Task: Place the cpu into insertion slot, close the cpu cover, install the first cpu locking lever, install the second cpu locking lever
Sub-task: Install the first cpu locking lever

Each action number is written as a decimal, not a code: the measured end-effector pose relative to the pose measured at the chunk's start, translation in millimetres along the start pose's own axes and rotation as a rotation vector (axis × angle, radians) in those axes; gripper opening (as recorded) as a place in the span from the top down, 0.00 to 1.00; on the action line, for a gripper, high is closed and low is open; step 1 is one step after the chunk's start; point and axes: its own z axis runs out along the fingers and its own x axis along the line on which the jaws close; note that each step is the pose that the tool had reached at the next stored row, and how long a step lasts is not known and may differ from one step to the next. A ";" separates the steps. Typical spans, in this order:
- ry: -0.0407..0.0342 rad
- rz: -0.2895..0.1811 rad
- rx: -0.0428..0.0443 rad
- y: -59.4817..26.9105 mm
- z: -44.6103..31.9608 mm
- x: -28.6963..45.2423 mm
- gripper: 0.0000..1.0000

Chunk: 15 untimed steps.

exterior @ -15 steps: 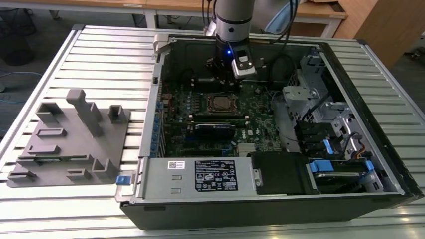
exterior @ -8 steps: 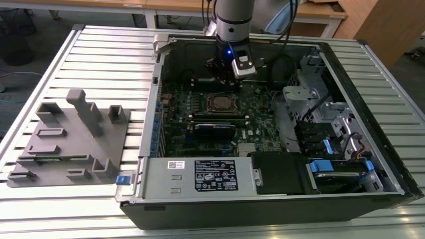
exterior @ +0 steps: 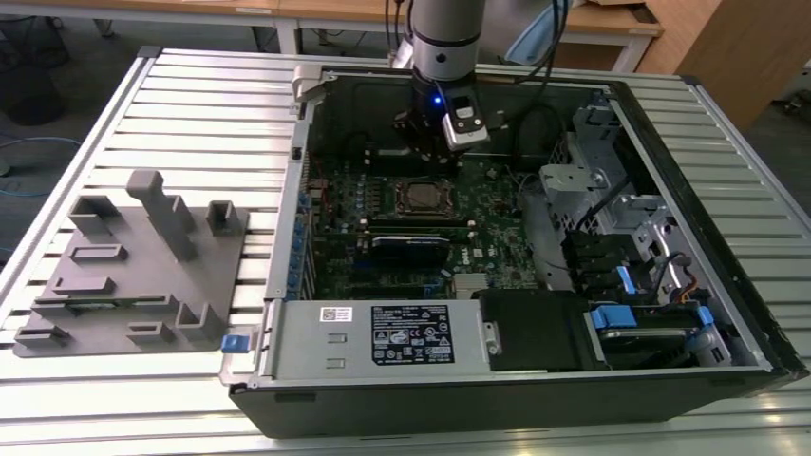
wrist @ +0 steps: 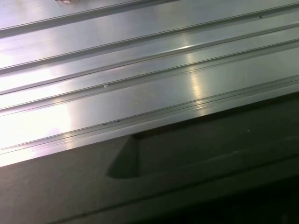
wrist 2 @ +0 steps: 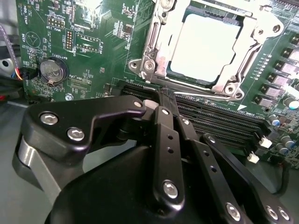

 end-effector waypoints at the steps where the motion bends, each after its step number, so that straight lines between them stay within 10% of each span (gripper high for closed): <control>1: -0.0009 0.000 0.0002 0.0 0.3 0.0 0.89; 15: -0.0073 -0.001 0.0108 4.6 -1.3 2.4 0.89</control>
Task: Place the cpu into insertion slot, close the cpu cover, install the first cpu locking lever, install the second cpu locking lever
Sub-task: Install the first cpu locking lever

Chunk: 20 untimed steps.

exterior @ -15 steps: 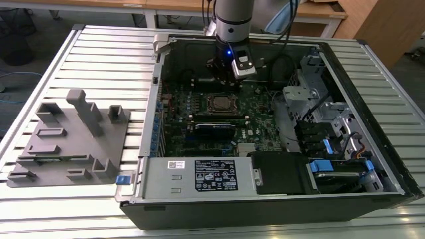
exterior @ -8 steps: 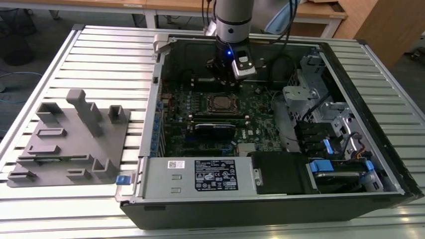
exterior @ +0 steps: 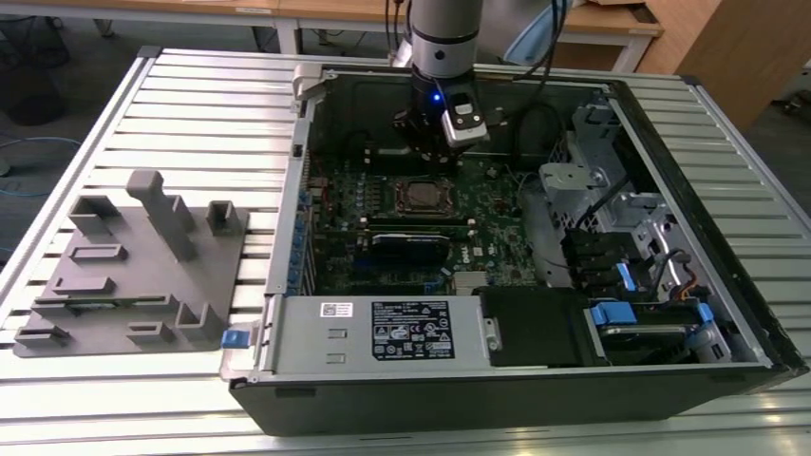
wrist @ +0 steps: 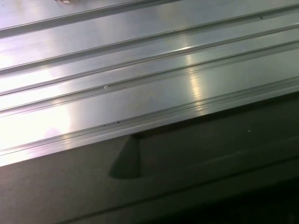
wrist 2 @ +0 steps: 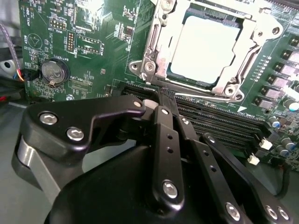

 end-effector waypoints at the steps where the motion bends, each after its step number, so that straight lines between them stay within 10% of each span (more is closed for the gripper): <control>1: -0.0001 0.000 -0.0001 0.0 0.0 0.0 0.89; 20: 0.0010 0.001 -0.0182 -6.9 -7.6 -0.8 0.89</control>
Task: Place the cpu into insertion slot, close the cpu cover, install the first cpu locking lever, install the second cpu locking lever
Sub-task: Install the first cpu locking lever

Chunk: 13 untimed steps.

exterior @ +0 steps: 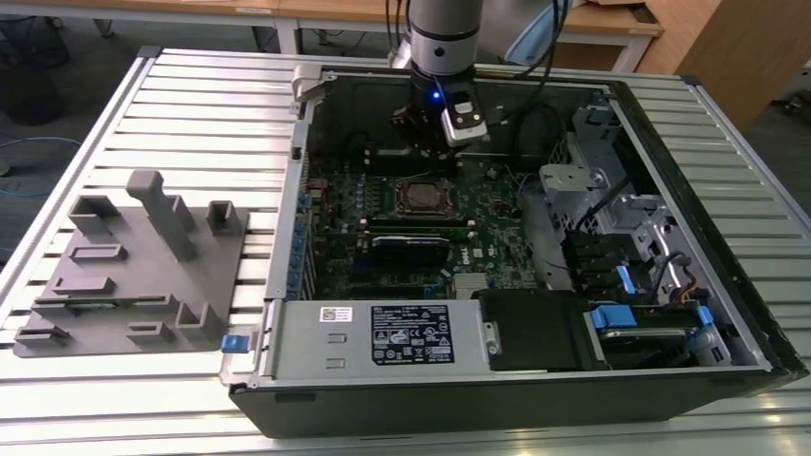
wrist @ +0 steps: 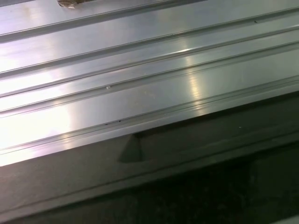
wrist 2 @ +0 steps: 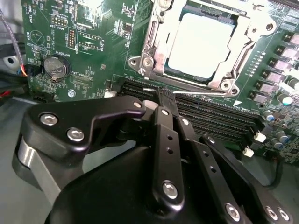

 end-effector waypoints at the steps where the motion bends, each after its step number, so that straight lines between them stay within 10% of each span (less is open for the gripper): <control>1: 0.0000 0.000 -0.0006 0.0 0.0 0.0 0.89; 10: -0.0107 0.013 -0.0084 -0.6 -0.3 2.1 0.89; 13: -0.0269 0.012 -0.0128 -2.5 0.3 6.7 0.89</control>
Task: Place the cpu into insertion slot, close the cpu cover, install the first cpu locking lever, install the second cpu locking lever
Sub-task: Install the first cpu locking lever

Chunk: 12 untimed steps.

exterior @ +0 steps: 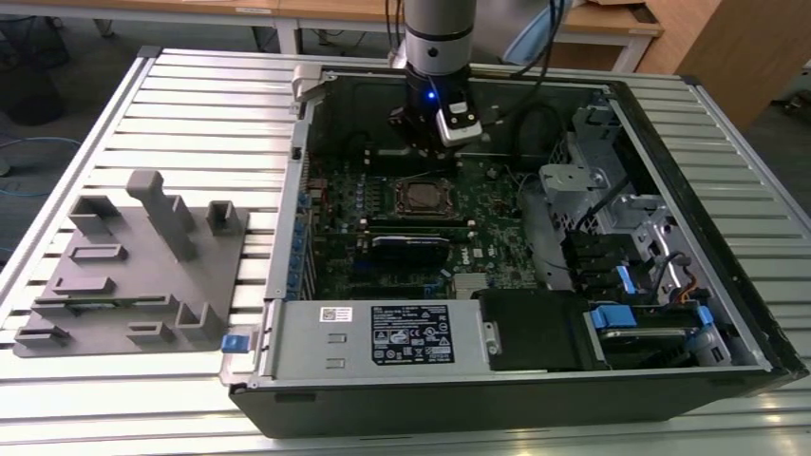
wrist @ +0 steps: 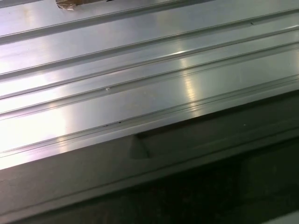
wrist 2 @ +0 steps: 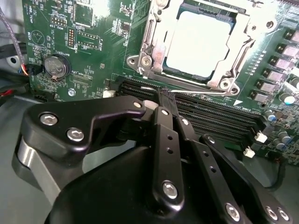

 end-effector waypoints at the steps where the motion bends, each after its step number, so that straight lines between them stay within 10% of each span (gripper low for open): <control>1: -0.0082 0.000 -0.0025 -0.4 0.4 1.5 0.89; 9: -0.0244 0.000 -0.0131 -5.2 0.4 3.3 0.89; 12: -0.0233 0.002 -0.0308 -9.1 0.1 2.9 0.89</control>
